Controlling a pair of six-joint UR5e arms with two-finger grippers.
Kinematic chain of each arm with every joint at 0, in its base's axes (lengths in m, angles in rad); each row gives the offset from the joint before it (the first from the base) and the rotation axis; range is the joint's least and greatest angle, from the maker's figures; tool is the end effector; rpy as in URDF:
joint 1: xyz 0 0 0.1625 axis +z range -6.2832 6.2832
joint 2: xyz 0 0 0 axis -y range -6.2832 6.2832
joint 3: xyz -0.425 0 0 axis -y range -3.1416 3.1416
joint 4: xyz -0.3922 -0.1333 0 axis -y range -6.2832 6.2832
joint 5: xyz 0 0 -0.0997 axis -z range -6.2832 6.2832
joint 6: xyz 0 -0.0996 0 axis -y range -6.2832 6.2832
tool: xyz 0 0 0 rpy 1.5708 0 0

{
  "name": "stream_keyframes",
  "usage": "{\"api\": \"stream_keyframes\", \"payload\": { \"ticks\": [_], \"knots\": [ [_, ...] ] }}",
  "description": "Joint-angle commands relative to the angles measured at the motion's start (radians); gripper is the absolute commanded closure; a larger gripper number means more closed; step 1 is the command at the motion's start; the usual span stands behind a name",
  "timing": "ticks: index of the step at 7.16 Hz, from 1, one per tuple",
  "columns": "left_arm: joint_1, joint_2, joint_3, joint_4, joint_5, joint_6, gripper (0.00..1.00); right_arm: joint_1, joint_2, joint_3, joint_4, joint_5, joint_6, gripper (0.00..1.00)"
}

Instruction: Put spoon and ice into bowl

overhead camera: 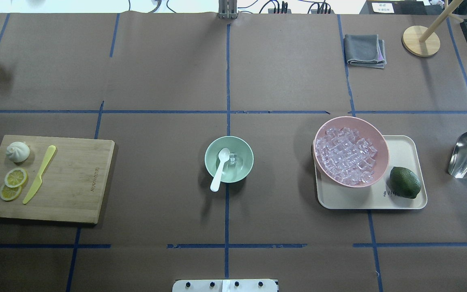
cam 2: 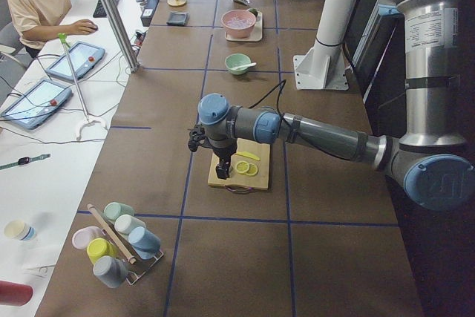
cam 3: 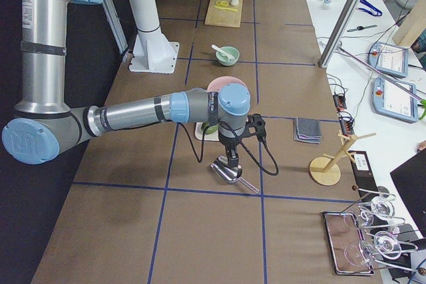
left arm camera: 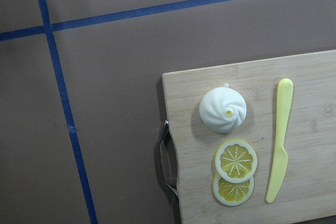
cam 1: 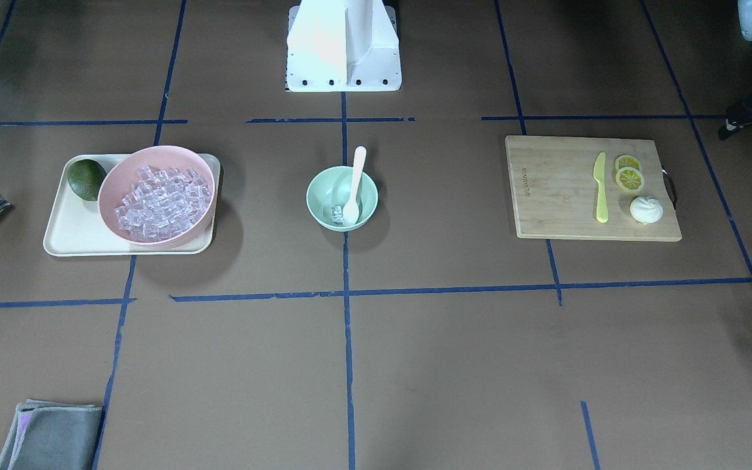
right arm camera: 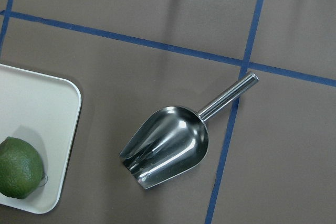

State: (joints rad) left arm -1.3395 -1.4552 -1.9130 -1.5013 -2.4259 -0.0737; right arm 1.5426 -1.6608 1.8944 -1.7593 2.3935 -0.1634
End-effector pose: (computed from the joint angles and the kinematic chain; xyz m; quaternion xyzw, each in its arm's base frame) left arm 0.0447 -0.4434 0.5455 0.0078 0.4194 0.1038 0.9018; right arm 0.0477 -0.4475 0.5582 0.0476 -0.3974 -0.0966 0.9113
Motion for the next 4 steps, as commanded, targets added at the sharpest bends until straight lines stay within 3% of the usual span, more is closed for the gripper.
{"api": "stream_keyframes", "payload": {
  "ticks": [1, 4],
  "knots": [
    [0.000, -0.013, 0.000, -0.001, 0.001, 0.000, 0.00, -0.001, 0.019, -0.015, -0.002, 0.003, 0.001, 0.00],
    [0.000, -0.028, -0.001, -0.001, 0.007, 0.000, 0.00, -0.013, 0.085, -0.043, -0.084, -0.002, -0.001, 0.00]
  ]
}}
